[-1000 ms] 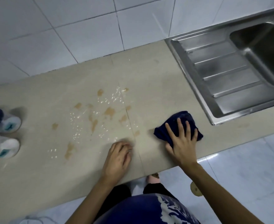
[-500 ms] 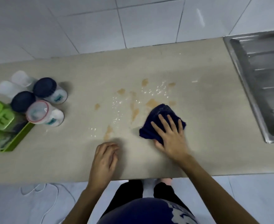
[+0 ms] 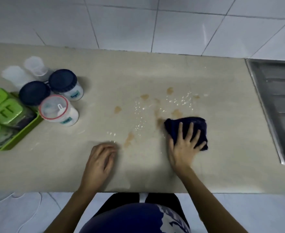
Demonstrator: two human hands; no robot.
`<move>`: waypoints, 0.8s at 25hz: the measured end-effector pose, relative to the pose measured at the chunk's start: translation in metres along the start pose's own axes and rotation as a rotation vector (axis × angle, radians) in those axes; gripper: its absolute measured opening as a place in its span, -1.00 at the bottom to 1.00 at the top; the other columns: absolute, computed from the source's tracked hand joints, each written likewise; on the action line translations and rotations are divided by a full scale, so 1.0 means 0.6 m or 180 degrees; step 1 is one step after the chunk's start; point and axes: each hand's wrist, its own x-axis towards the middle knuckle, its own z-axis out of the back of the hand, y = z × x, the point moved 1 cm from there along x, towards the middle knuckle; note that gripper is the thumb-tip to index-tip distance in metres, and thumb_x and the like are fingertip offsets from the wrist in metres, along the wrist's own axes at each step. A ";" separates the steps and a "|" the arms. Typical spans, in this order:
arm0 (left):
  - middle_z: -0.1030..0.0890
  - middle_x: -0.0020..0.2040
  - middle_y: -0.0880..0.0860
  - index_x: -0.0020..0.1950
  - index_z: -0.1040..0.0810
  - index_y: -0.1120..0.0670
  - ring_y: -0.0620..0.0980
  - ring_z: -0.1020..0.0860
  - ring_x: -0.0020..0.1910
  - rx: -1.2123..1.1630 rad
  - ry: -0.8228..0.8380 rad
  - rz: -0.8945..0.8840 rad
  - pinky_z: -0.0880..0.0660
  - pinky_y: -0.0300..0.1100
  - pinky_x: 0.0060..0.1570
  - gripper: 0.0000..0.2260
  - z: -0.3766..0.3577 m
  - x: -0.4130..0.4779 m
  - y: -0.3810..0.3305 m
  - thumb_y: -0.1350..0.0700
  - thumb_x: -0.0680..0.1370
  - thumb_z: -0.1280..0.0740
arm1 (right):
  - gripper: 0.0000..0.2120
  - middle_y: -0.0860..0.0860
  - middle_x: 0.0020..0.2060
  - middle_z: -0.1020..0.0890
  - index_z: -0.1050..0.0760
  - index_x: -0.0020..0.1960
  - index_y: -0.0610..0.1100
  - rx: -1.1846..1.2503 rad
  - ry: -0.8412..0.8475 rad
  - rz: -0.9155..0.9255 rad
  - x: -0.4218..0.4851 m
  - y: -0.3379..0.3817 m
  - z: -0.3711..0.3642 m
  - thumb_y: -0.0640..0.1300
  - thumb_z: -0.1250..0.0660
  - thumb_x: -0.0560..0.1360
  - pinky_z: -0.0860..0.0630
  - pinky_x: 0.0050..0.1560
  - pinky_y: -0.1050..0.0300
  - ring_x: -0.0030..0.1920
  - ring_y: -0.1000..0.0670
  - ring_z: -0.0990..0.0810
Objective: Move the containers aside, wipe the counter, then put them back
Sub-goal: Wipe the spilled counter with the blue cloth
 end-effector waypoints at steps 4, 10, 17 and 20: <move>-0.55 0.07 0.08 0.01 -0.60 0.18 0.01 -0.45 0.09 -0.0008 -0.0407 0.0268 -0.27 -0.39 0.21 -0.73 0.030 -0.006 0.025 0.10 0.54 -0.14 | -0.35 -0.14 0.52 -0.17 -0.14 0.51 0.03 -0.0415 0.0145 0.1730 -0.067 0.126 -0.021 0.26 -0.08 0.49 -0.04 0.38 -0.48 0.49 -0.33 -0.13; -0.48 0.27 0.16 0.19 -0.54 0.17 0.15 -0.41 0.25 0.0306 -0.0691 0.0375 -0.32 0.04 0.32 -0.72 0.027 -0.017 0.095 0.14 0.53 -0.18 | -0.33 -0.03 0.55 -0.04 -0.06 0.53 0.10 -0.0775 0.0220 0.2352 -0.029 -0.049 0.015 0.25 -0.11 0.47 -0.06 0.43 -0.36 0.53 -0.18 -0.09; -0.23 0.52 0.13 0.49 -0.22 0.16 0.02 -0.11 0.53 0.0712 -0.0346 0.0932 0.00 0.07 0.51 -0.49 0.022 -0.018 0.119 -0.05 0.59 -0.10 | -0.28 -0.16 0.51 -0.19 -0.18 0.50 -0.01 -0.0320 0.0177 0.0893 -0.037 0.070 -0.012 0.37 0.16 0.49 -0.06 0.33 -0.53 0.46 -0.36 -0.13; -0.24 0.51 0.09 0.47 -0.24 0.12 -0.02 -0.13 0.52 0.0259 -0.0605 0.0982 -0.07 0.04 0.50 -0.53 0.022 -0.014 0.118 -0.05 0.60 -0.09 | -0.33 -0.14 0.50 -0.23 -0.21 0.49 0.02 -0.0467 0.0093 0.2105 -0.080 0.207 -0.039 0.32 -0.05 0.47 -0.05 0.36 -0.50 0.45 -0.37 -0.18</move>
